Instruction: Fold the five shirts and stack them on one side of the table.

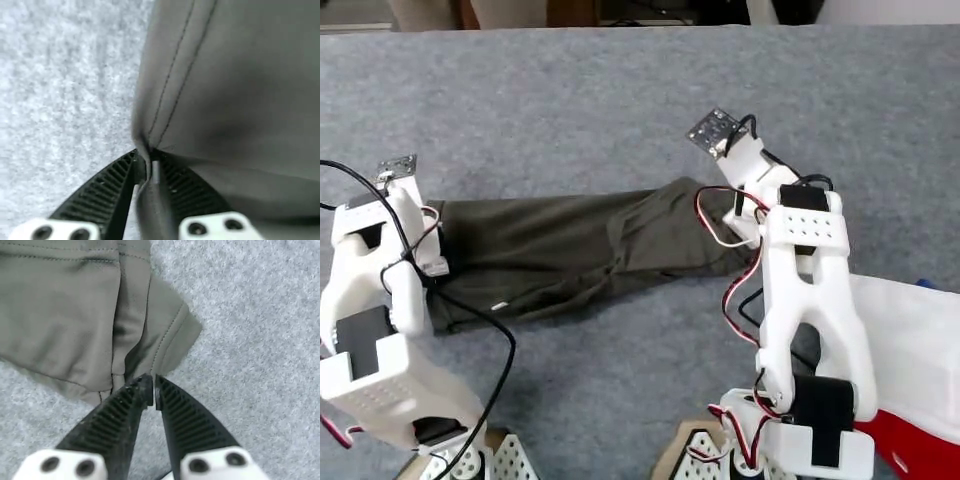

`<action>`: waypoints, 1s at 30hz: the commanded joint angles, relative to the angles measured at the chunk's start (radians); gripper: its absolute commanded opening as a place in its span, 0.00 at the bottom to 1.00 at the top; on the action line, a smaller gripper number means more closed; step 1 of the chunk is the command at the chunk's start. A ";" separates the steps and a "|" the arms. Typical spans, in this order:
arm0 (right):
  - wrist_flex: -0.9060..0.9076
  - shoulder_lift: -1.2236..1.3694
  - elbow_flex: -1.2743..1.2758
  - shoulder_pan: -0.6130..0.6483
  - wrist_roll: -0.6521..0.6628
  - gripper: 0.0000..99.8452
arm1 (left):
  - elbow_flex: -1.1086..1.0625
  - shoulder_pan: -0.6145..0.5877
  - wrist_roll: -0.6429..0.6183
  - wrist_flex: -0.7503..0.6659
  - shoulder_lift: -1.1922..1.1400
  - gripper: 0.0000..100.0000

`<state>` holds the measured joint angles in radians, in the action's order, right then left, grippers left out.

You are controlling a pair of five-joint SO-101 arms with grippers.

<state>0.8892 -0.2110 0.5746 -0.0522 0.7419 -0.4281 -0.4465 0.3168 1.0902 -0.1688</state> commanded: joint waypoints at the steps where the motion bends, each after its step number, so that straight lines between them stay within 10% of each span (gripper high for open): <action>1: -0.020 -0.045 0.002 0.007 -0.011 0.02 | 0.048 -0.028 0.018 0.037 0.005 0.24; 30: -0.058 -0.045 0.031 0.007 -0.012 0.02 | 0.302 0.034 -0.009 0.126 -0.275 0.02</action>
<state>0.8523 -0.2125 0.6084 -0.0522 0.7419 -0.1795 -0.3943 0.3475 1.2160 -0.4081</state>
